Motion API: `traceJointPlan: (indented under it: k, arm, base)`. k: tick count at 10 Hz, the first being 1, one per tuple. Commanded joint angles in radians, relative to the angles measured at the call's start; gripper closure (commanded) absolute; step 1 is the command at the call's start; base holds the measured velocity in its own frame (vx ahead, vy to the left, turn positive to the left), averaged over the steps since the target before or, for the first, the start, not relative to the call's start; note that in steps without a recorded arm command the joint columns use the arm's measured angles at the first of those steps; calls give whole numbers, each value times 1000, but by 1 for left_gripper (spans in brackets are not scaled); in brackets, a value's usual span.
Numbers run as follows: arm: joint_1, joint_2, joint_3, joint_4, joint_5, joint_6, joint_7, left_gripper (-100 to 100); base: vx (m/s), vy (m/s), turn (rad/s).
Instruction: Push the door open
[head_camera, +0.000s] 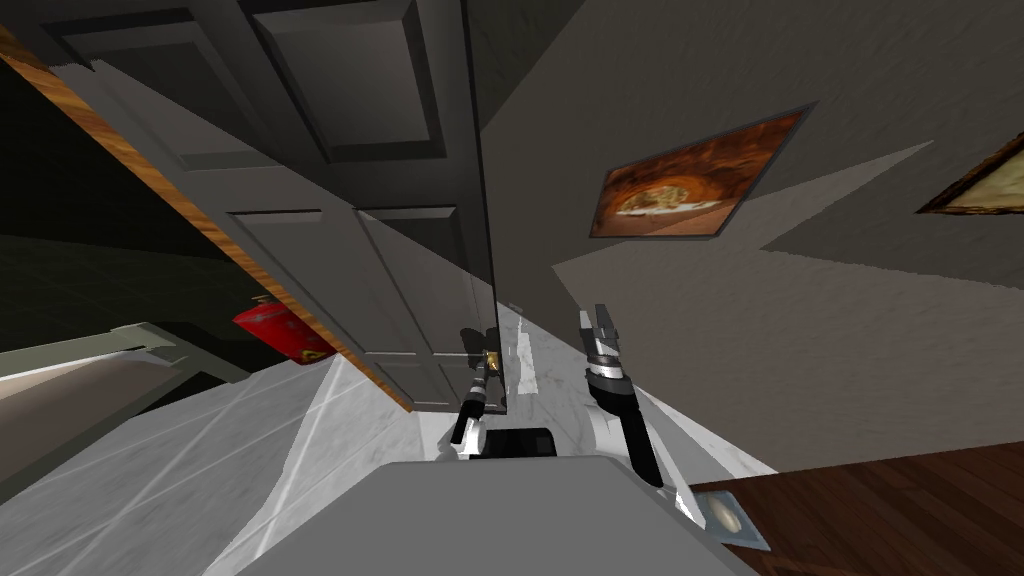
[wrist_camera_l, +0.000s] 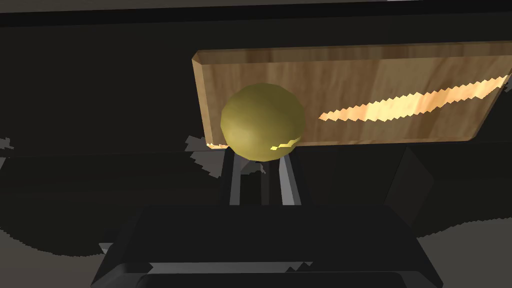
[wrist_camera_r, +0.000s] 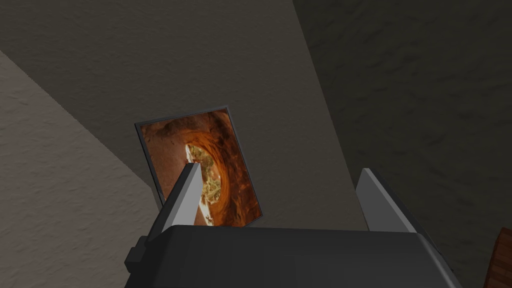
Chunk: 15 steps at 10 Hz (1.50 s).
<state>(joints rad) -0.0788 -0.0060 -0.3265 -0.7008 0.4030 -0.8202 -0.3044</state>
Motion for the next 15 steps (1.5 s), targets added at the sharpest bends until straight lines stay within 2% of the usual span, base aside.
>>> traceJointPlan:
  k: [1,2,5,7,11,12,13,14,15]
  arm:
    - [-7,20,19,-3,8,-11,-1,100]
    - [35,33,-33,-47,30,0,-31,-100]
    - [73,43,-93,-87,67,-10,-69,-100]
    - [101,37,-138,-116,94,-16,-97,-100]
    - [149,0,-214,-167,141,-28,-145,-100]
    - [162,-19,-236,-181,155,-31,-158,-100]
    - [160,-9,-222,-184,147,-23,-155,-100]
    - [155,15,-217,-181,146,-20,-154,-100]
    - [151,23,-213,-179,145,-18,-152,-100]
  base:
    - [203,-61,67]
    - [42,6,120]
    - [-117,67,76]
    - [-103,59,80]
    - [-88,-1,67]
    - [-101,-53,69]
    - [-46,-29,15]
    - [121,1,-24]
    - [220,-2,-17]
